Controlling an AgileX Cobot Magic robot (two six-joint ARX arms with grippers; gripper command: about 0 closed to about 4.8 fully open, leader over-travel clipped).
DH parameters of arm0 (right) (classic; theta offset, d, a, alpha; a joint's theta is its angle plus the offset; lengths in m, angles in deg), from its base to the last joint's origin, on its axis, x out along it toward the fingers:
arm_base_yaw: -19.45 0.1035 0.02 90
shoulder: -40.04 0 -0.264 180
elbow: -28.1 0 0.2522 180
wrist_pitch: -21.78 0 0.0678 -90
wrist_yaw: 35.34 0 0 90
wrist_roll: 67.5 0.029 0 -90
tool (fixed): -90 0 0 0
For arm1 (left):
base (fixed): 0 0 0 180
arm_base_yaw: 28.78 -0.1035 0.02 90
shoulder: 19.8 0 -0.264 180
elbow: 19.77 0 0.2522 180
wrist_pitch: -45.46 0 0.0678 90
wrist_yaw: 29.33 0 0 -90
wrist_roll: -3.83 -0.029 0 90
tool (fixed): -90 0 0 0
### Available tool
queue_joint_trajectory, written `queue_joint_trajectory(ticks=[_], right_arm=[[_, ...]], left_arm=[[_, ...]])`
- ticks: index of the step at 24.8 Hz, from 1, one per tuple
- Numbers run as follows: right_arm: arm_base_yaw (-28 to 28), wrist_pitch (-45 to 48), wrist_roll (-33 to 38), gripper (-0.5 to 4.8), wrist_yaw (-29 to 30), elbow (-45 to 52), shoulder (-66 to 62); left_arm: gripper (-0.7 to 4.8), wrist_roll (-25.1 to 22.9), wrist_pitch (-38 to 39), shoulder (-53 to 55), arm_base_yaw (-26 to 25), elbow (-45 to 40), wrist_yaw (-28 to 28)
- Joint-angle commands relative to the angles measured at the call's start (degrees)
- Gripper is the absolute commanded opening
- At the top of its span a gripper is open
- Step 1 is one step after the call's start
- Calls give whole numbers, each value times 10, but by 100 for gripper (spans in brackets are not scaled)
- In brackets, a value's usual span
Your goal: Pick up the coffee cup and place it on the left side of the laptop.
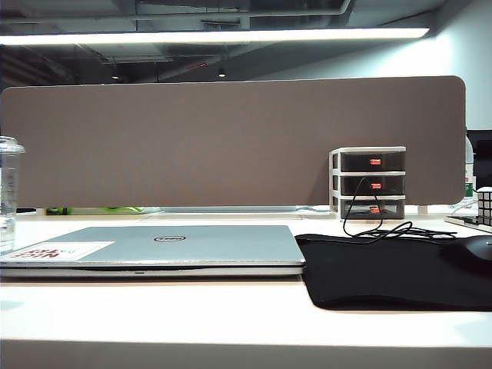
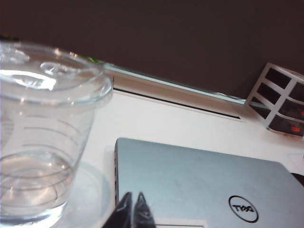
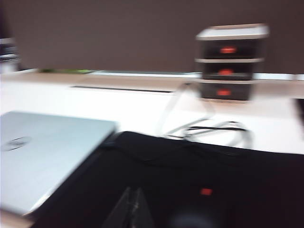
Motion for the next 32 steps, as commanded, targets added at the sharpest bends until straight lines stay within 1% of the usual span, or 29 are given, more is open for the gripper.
queue_joint_trajectory(ticks=[1,4,7,8,11,15,17,19,20,21,23,25,26,28,30,32], right_arm=[[0,10,-5,-1,-109,3,1],[0,10,-16,-1,-129,3,1],[0,9,-33,-2,-136,3,1],[0,7,-33,-2,-148,3,1],[0,-10,-49,-4,-184,3,1],[1,-13,-49,-4,-186,3,0],[2,-12,-49,-4,-186,3,0],[12,-11,-46,-5,-187,3,0],[23,-12,-47,-4,-188,3,0],[35,-12,-47,-5,-190,3,0],[73,-12,-47,-4,-233,3,0],[97,-12,-50,-4,-254,3,0],[120,-12,-50,-4,-273,3,0],[149,-12,-60,-4,-301,3,0],[176,-12,-63,-4,-316,3,0],[190,-12,-62,-4,-325,3,0]], left_arm=[[-5,-1,-11,-33,2,2,2],[-5,-1,-10,-59,2,2,2],[-5,-2,-9,-92,2,2,2],[-5,-6,-8,-99,2,2,2],[-5,-22,19,-123,2,2,2],[-5,-19,71,-146,10,2,1],[-5,-20,71,-161,34,2,3],[-5,-21,96,-187,83,2,53],[-5,-24,122,-200,113,3,85],[-5,-38,148,-211,138,3,106],[-5,-77,194,-233,202,3,150],[-5,-83,195,-244,233,3,179],[-5,-83,194,-255,255,3,207],[-5,-86,200,-277,274,3,223],[-5,-86,221,-308,282,3,221],[-5,-85,236,-330,289,3,221]])
